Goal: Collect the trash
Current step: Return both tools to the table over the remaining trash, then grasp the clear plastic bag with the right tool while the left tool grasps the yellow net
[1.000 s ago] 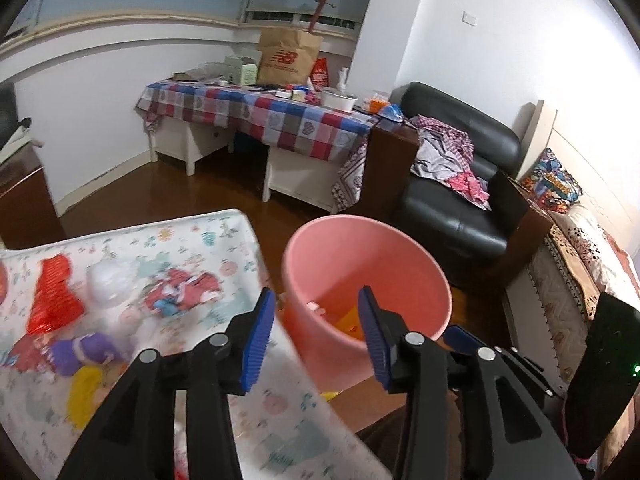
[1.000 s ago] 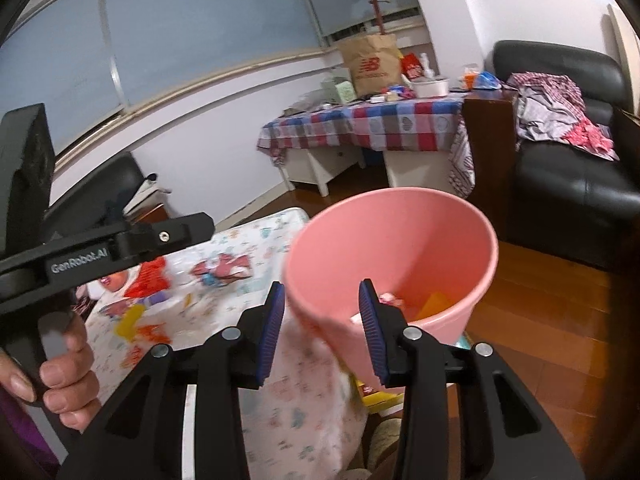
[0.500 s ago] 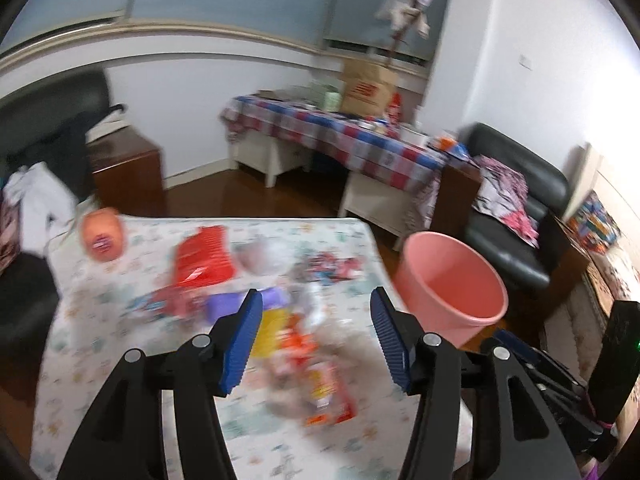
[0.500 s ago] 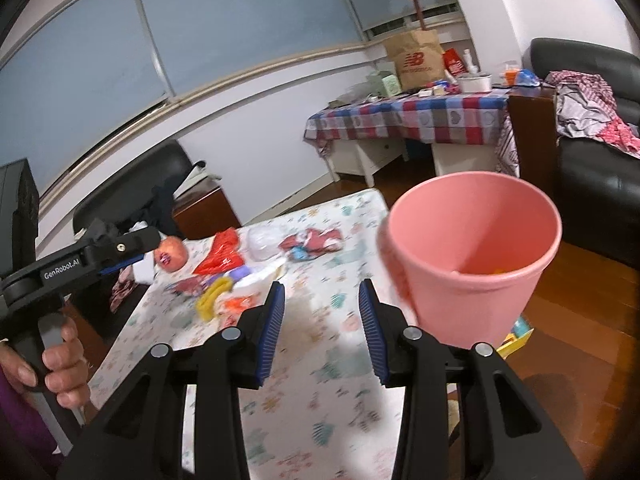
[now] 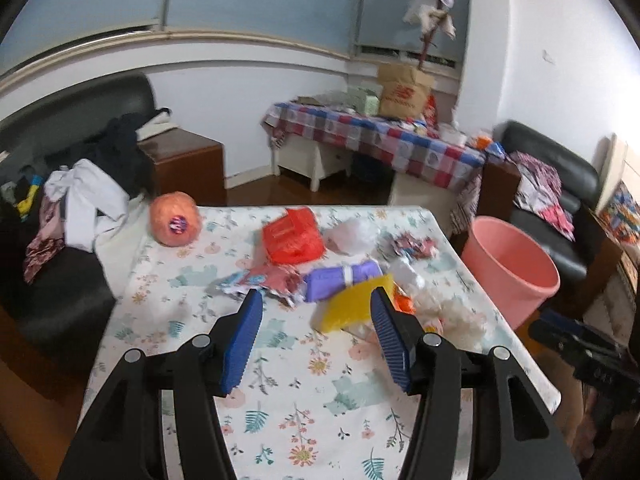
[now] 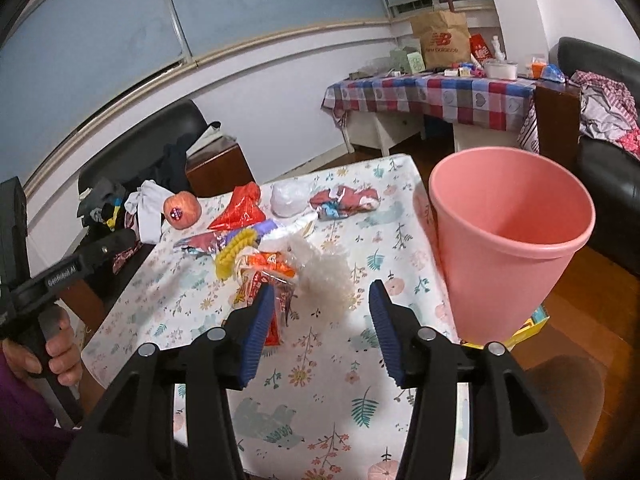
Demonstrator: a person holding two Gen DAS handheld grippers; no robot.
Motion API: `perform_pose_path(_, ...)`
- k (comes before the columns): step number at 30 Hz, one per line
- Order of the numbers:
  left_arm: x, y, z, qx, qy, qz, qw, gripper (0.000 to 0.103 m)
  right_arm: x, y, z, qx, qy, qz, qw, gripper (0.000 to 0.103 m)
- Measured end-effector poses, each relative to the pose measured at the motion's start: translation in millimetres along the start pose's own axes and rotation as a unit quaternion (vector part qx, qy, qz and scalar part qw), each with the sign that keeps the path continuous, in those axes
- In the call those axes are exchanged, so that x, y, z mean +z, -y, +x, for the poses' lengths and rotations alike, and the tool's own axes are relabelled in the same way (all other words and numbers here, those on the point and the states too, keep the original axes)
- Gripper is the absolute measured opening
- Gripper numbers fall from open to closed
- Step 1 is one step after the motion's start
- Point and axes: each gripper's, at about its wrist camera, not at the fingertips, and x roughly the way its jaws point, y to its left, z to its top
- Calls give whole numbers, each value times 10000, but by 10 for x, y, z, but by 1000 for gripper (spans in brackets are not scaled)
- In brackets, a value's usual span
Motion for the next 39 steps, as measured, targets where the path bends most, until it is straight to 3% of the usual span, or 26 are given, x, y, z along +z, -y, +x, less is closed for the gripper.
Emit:
perform_pose_path(6,-7,293,238,-471,-169,372,9981,55,2,19,183,117,-168,3,9998,50)
perform_pose_path(12,-26,510,617,-437,-395,678,9960,49,7,48,296,236,-282,-48,9993,50)
perform_pose_path(17,-57,478,911,-333,-695,681,9947,44,43,91,370,343,-361,-21,9988,50)
perform_pose_path(18,-60,450,962,-323,-742,660,9945,42,57,99,398,366,-398,-12,9985,50)
perform_pose_path(21,-88,399,1045,-352,-870,593,9938,19,85,121,475,424,-482,26,9979,50)
perform_pose_path(23,-102,359,1067,-397,-951,547,9932,11,98,137,518,448,-531,50,9976,50)
perform_pose_path(39,121,95,567,-607,-346,67,9975,7,181,193,888,278,-934,61,9952,50)
